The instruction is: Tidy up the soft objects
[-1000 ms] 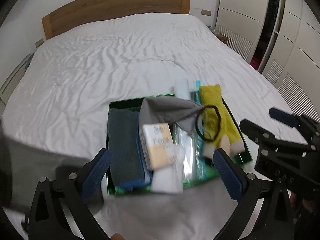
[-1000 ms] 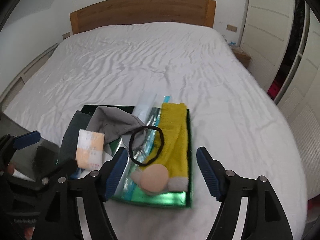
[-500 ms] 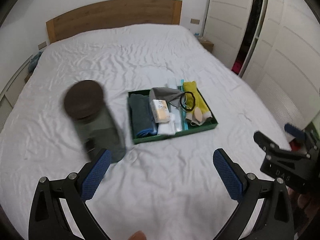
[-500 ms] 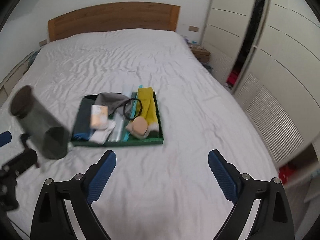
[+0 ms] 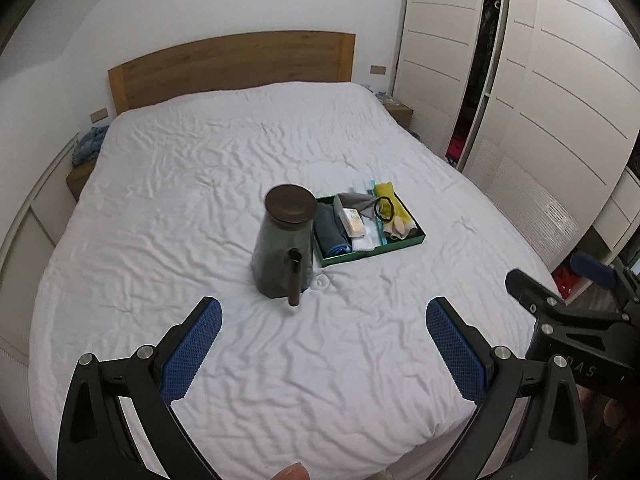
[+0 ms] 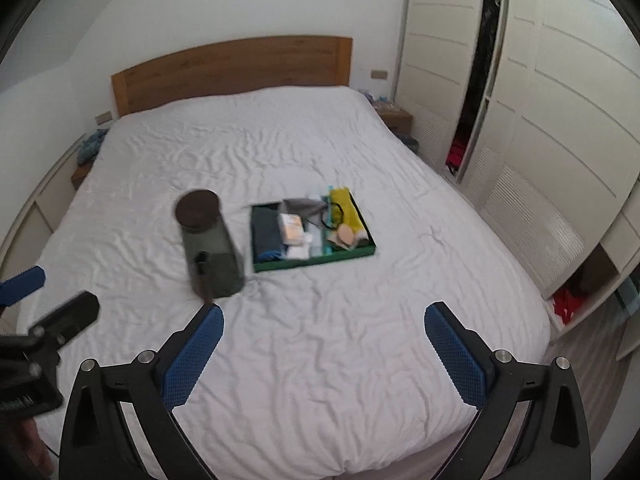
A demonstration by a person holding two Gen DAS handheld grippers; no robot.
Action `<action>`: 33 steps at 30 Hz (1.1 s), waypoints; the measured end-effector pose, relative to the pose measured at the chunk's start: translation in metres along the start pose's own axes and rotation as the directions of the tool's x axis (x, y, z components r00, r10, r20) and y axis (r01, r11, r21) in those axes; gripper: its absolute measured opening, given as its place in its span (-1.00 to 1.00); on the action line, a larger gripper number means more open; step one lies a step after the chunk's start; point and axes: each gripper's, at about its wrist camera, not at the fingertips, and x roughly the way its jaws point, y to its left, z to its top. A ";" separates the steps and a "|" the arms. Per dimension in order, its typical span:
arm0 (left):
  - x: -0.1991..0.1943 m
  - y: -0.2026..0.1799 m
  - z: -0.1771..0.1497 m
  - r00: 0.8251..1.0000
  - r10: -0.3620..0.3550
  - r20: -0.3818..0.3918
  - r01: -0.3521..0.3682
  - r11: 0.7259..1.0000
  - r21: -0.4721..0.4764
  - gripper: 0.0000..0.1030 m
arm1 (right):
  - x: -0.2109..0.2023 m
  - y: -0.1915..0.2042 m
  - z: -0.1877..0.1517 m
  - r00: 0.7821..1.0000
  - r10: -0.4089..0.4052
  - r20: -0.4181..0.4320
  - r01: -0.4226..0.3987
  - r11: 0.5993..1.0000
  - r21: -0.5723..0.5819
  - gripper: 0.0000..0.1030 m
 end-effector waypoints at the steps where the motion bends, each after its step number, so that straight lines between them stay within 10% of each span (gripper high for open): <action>1: -0.004 0.003 0.001 1.000 0.001 0.000 -0.001 1.000 -0.006 0.95 | -0.008 0.002 0.003 1.000 0.001 0.004 -0.001 1.000 -0.009 0.99; 33: -0.046 0.024 0.010 1.000 -0.004 0.025 0.005 0.999 -0.052 0.95 | -0.041 0.004 0.018 0.999 0.026 0.023 -0.024 0.997 -0.071 0.99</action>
